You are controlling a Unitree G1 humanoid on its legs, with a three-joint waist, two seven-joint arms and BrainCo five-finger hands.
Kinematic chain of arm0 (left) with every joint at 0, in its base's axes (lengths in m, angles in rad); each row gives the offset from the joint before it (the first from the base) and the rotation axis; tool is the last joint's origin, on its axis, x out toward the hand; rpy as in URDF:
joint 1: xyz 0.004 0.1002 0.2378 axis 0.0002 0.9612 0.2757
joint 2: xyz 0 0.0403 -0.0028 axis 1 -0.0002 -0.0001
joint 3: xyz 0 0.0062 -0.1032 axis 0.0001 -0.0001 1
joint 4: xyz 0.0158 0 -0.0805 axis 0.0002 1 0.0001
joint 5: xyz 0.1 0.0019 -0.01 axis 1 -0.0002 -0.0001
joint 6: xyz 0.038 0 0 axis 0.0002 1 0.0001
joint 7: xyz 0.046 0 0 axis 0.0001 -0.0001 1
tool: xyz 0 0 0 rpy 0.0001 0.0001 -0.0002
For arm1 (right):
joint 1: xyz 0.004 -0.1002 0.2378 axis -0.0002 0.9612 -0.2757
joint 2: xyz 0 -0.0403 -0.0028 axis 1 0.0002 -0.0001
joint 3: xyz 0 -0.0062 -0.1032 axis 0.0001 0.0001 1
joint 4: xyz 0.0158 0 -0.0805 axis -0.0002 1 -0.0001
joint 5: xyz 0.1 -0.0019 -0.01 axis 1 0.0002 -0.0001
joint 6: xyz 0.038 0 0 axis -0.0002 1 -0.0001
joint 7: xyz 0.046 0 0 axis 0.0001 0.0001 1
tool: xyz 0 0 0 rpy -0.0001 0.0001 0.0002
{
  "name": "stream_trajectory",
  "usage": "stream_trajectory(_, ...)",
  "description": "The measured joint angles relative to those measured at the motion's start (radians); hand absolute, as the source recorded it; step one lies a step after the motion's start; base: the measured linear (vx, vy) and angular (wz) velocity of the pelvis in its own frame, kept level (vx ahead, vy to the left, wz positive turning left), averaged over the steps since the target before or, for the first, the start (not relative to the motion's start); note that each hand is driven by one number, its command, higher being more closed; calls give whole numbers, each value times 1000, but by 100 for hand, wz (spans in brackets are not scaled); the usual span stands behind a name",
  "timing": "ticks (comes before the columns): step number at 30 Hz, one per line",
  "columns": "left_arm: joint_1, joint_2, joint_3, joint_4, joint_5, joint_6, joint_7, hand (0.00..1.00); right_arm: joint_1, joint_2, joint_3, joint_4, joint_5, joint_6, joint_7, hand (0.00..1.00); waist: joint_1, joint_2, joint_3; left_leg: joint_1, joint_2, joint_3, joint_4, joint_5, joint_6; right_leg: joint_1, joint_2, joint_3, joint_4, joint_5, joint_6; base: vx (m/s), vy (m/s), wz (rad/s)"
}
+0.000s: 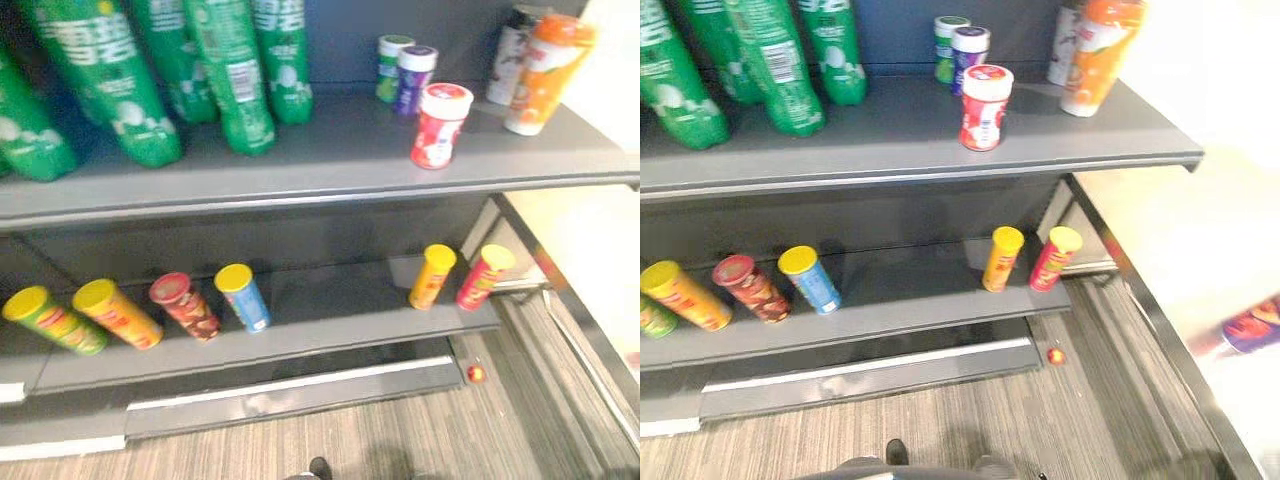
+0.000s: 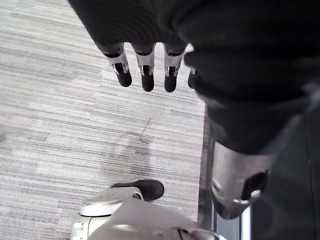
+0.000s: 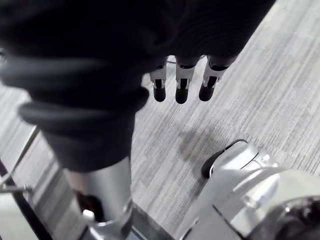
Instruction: Put the gum and the chips on the shelf.
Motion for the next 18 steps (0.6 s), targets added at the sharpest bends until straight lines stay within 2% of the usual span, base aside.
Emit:
stream_trajectory(1, -1, -4, 10, -7, 3, 0, -1, 0, 3, 5, -7, -13, 6, 0, 0, 0, 1, 6, -3, -3, 20, 28, 0, -2, 0, -28, 9, -33, 8, 23, -12, -80, 40, -151)
stream_trajectory(2, -1, -9, 25, -29, 5, -1, -2, 0, 6, 20, -22, -28, 12, -3, 0, 0, 2, 7, -7, -12, 50, 88, 0, -4, 1, -73, 3, -171, 43, 35, -42, -68, 16, -126)
stream_trajectory(3, -1, -7, 32, -31, 8, -1, -2, 0, 9, 24, -26, -30, 14, -2, 0, 0, 1, 2, -6, -15, 62, 114, 1, -5, 0, -90, -17, -258, 79, 23, -62, -74, 27, -157)
stream_trajectory(4, -25, -3, 34, -32, 10, 0, -2, 0, 40, 27, -30, -28, 15, 1, -8, 0, 1, -3, -8, -14, 83, 182, 2, -8, -5, -102, -102, -470, 217, -4, -100, -40, 30, -112)
stream_trajectory(6, -35, -1, 24, -32, 11, 0, -2, 0, 54, 24, -31, -28, 15, 1, -13, 0, 1, -3, -8, -8, 89, 215, 5, -11, -10, -97, -154, -535, 309, -12, -102, 28, -23, -100)
stream_trajectory(7, -48, 13, -8, -23, 9, 2, -2, 0, 54, 23, -30, -4, 14, 8, -16, 0, -3, -5, -11, -1, 87, 267, 9, -6, -4, -77, -214, -567, 389, -13, -103, 102, -95, -93)
stream_trajectory(9, -55, 28, -32, -18, 9, 2, -2, 0, 45, 20, -29, 9, 13, 10, -22, 0, -8, -14, -16, -12, 90, 298, 49, -6, -6, -57, -239, -571, 380, -8, -99, 129, -191, -82)
stream_trajectory(10, -64, 38, -41, -16, 4, 2, -1, 0, 20, 10, -29, 42, 11, 13, -29, 0, -8, -34, -24, -36, 104, 332, 126, -29, 0, -24, -243, -579, 297, 7, -83, 117, -290, -79)
stream_trajectory(11, -67, 37, -42, -10, 2, 3, -1, 0, 5, -1, -26, 47, 10, 14, -32, 0, -8, -27, -23, -42, 118, 345, 156, -33, -4, -12, -229, -598, 270, 3, -91, 100, -289, -104)
stream_trajectory(12, -67, 32, -42, -7, 0, 3, -1, 0, -16, -21, -20, 52, 0, 15, -34, 0, -8, -5, -26, -42, 142, 370, 201, -37, -10, 2, -203, -617, 224, 8, -99, 48, -175, -76)
stream_trajectory(13, -65, 28, -45, -4, -1, 3, -1, 0, -21, -26, -16, 53, -4, 16, -34, 0, -8, -7, -27, -43, 150, 380, 209, -39, -13, 8, -191, -619, 199, 8, -99, 42, -175, -76)
stream_trajectory(14, -65, 18, -61, 3, -1, 3, -1, 0, -28, -45, -11, 54, -4, 16, -35, 0, -5, 12, -36, -37, 156, 389, 202, -39, -14, 18, -171, -618, 164, 8, -99, 72, -190, -63)
stream_trajectory(15, -67, 10, -95, 11, -1, 2, -1, 0, -51, -55, -18, 53, -5, 17, -35, 0, -7, 37, -50, -9, 161, 429, 168, -28, -29, 27, -135, -613, 91, 8, -98, 60, -146, -58)
stream_trajectory(18, -67, 11, -100, 10, -2, 1, -1, 0, -97, -47, -22, 50, -5, 16, -32, 0, -2, 42, -53, -2, 160, 490, 159, -15, -49, 44, -86, -584, -43, 18, -82, -3, -131, -64)
